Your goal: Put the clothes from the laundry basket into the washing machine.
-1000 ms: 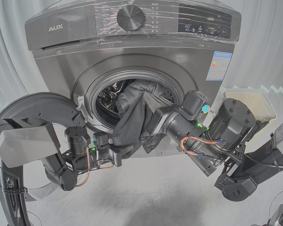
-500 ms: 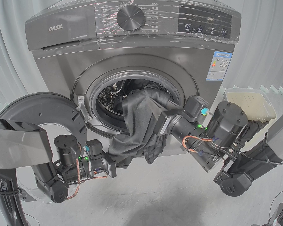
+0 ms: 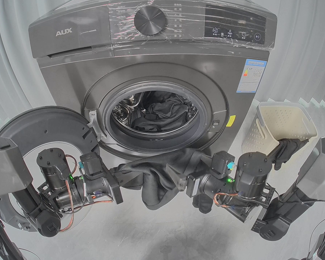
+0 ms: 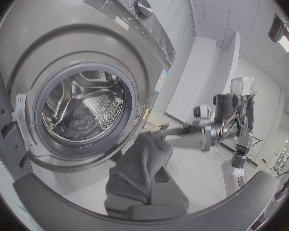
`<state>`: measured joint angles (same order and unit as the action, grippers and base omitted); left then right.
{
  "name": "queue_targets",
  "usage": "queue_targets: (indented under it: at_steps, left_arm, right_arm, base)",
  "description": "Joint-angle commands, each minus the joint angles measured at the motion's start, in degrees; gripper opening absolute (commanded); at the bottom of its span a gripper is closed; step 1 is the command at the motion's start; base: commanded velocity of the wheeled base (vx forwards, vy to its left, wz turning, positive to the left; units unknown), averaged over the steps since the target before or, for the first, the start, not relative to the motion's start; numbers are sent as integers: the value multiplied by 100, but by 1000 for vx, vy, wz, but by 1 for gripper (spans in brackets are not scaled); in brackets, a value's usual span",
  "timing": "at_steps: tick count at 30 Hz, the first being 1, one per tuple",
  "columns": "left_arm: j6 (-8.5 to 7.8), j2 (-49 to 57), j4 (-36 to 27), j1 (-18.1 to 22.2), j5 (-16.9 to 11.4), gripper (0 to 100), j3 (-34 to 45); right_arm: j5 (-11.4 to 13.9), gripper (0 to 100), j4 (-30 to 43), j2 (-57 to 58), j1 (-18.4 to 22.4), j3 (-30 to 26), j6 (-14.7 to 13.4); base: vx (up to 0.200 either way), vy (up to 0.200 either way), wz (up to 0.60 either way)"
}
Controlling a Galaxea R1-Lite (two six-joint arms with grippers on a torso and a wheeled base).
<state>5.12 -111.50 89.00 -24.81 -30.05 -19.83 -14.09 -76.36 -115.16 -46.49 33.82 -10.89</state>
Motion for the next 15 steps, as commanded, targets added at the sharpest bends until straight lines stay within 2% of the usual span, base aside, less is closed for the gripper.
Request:
queue_targets:
  at_steps: [1, 12, 15]
  left_arm:
    - [24, 251, 3, -33, 34, 0, -144]
    - [86, 260, 3, 11, 201, 0, -486]
    - [86, 251, 3, -24, 412, 0, -548]
  right_arm:
    - [12, 100, 16, -164, -61, -472, -10]
    - [12, 100, 60, -331, -79, -798, -1]
    - [12, 100, 42, -366, -79, -824, -1]
  base:
    - [0, 0, 0]
    - [0, 0, 0]
    - [0, 0, 0]
